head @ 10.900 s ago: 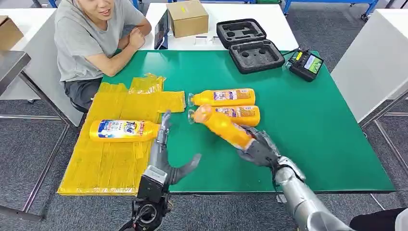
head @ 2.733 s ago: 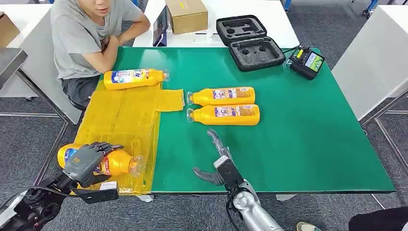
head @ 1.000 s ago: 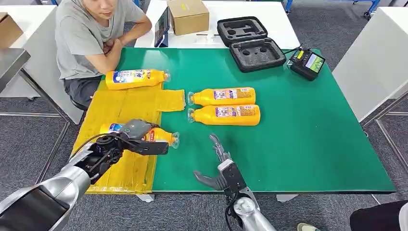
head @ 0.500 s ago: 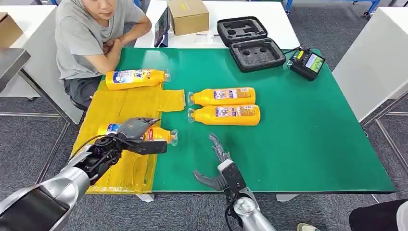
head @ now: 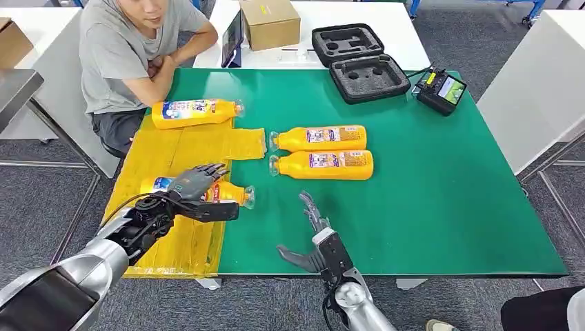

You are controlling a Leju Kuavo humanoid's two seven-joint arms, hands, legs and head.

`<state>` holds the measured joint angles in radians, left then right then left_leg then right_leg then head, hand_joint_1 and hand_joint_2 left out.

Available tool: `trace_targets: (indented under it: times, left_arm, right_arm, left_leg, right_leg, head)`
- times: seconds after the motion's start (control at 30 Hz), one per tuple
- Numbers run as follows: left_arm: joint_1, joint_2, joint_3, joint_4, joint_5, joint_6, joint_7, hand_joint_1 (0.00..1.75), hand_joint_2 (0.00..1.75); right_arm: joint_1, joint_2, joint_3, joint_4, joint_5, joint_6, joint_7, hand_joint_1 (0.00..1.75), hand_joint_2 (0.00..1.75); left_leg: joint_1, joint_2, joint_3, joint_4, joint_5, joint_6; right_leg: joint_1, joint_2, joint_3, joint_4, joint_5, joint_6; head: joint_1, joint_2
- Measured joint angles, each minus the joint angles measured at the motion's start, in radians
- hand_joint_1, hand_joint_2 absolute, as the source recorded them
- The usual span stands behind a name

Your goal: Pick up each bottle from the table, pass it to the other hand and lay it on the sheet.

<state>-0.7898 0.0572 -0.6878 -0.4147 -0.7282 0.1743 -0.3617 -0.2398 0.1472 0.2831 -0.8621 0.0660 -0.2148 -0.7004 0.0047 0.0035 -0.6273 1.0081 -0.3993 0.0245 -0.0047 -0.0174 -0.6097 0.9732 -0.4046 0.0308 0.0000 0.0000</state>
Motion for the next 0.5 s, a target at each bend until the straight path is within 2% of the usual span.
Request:
trace_targets:
  times: [0.27,0.5]
  left_arm:
    - [0.02,0.016,0.027,-0.042,0.048,0.044,-0.072,0.0,1.75]
    - [0.042,0.022,0.043,-0.088,0.052,0.061,-0.074,0.0,1.75]
  right_arm:
    - [0.0,-0.001,0.0,0.0,-0.012,-0.005,0.0,0.0,1.75]
    - [0.0,-0.001,0.0,0.0,-0.012,-0.006,0.0,0.0,1.75]
  left_leg:
    - [0.0,0.0,-0.001,0.0,0.0,0.0]
    - [0.0,0.0,-0.001,0.0,0.0,0.0]
  right_leg:
    - [0.0,0.0,-0.001,0.0,0.0,0.0]
    - [0.0,0.0,-0.001,0.0,0.0,0.0]
  head:
    - [0.0,0.0]
    - [0.0,0.0]
